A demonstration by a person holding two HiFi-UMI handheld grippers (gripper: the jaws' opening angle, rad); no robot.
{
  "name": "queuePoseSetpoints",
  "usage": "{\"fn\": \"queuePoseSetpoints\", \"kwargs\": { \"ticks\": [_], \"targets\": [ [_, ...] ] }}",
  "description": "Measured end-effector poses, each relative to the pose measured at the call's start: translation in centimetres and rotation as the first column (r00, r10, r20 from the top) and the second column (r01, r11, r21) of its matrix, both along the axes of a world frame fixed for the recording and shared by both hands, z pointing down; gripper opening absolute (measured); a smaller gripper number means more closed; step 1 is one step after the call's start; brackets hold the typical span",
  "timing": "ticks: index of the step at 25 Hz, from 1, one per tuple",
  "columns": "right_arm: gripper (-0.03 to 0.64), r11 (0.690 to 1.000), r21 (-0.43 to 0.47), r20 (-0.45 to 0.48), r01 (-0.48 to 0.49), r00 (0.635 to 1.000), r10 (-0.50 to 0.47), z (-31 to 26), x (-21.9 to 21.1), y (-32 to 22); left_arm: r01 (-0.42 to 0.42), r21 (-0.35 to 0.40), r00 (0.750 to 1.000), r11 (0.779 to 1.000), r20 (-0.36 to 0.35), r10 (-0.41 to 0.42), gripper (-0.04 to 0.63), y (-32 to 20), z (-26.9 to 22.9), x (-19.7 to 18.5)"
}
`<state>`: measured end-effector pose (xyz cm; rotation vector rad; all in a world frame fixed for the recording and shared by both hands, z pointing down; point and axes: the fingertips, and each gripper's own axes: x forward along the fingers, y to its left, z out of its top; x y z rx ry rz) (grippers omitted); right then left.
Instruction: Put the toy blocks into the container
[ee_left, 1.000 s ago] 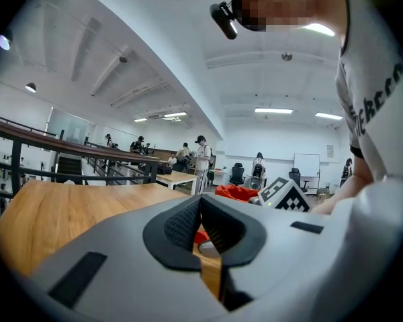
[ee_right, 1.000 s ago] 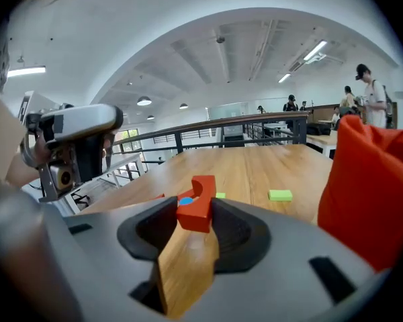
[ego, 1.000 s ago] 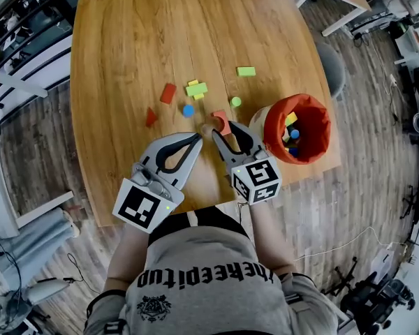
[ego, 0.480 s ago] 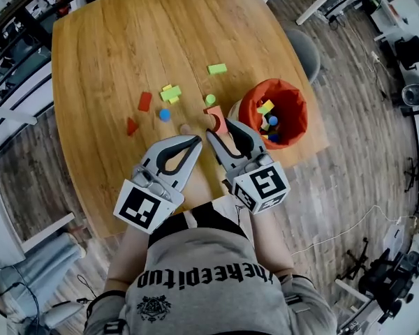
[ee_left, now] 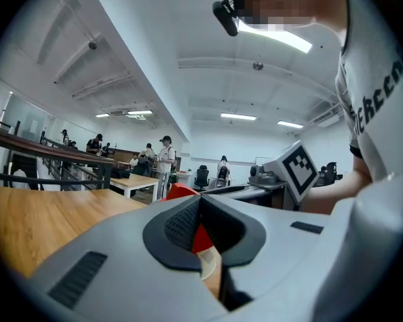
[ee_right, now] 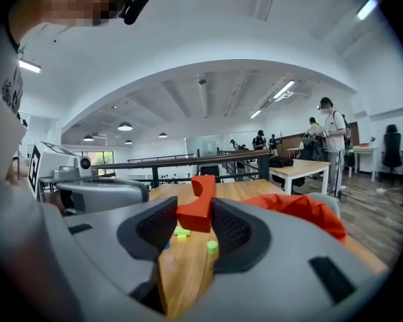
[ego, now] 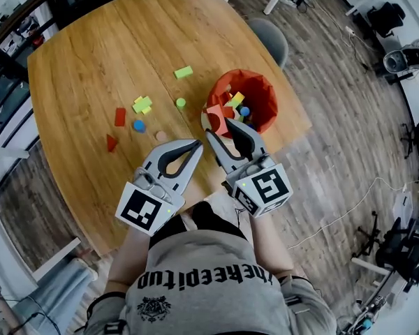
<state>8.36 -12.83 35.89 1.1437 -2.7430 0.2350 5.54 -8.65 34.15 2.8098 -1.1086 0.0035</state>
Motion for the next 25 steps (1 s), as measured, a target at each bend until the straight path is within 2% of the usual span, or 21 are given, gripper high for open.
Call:
{"fn": "queuePoseSetpoints", "kwargs": {
  "ticks": [7, 12, 25],
  "targets": [
    [0.166, 0.992, 0.015, -0.007, -0.126, 0.992, 0.126, -0.5, 5.1, 0.1, -0.100, 0.013, 0.995, 0.995, -0.009, 0.100, 0.014, 0.1, -0.6, 3.8],
    [0.166, 0.984, 0.019, -0.010, -0.175, 0.985, 0.175, -0.7, 7.5, 0.1, -0.137, 0.010, 0.991, 0.991, -0.009, 0.137, 0.014, 0.2, -0.7, 5.8],
    [0.167, 0.979, 0.015, -0.019, -0.202, 0.979, 0.202, 0.5, 9.3, -1.4, -0.130, 0.004, 0.991, 0.991, 0.003, 0.130, 0.014, 0.1, -0.4, 6.5]
  ]
}}
